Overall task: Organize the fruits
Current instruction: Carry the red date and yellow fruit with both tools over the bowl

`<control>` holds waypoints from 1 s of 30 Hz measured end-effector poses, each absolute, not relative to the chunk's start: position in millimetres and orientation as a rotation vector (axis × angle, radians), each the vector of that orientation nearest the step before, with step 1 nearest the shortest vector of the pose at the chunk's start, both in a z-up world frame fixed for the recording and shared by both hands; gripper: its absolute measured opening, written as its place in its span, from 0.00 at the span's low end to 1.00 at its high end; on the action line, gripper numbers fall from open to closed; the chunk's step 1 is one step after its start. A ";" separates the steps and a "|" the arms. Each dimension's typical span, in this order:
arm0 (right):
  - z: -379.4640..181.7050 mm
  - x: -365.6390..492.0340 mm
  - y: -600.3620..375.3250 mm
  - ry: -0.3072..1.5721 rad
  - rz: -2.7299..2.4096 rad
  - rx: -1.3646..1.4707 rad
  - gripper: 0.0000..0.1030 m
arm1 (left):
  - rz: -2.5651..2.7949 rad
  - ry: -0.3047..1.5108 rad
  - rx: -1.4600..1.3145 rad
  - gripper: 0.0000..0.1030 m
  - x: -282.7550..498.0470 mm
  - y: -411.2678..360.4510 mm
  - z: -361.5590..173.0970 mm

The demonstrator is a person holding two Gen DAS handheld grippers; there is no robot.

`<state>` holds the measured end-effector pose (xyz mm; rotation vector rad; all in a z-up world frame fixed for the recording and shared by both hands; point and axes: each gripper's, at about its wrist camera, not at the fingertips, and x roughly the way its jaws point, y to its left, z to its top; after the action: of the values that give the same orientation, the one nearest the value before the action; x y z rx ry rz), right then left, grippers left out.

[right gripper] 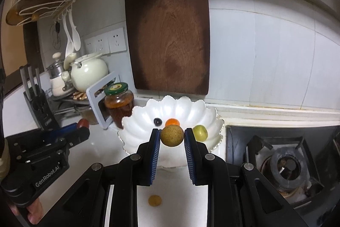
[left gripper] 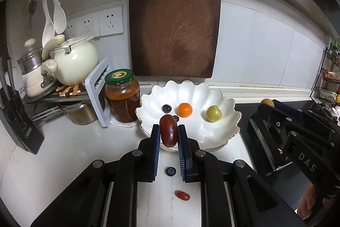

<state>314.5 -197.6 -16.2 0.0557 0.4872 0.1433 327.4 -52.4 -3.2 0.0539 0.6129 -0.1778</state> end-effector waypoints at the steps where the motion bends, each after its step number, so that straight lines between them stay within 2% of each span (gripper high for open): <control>1: -15.1 318.3 -198.0 0.492 0.147 0.063 0.24 | -0.183 0.615 0.050 0.17 330.1 -52.2 -2.3; 14: -14.5 359.0 -193.2 0.542 0.151 0.061 0.24 | -0.204 0.645 0.073 0.17 371.1 -51.1 7.1; 30: -35.1 421.0 -189.0 0.671 0.136 0.046 0.24 | -0.200 0.757 0.124 0.17 433.2 -57.1 -15.5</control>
<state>421.0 -189.0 -35.1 0.0457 0.6711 0.1357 433.2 -57.1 -15.5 0.1239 0.7574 -0.2004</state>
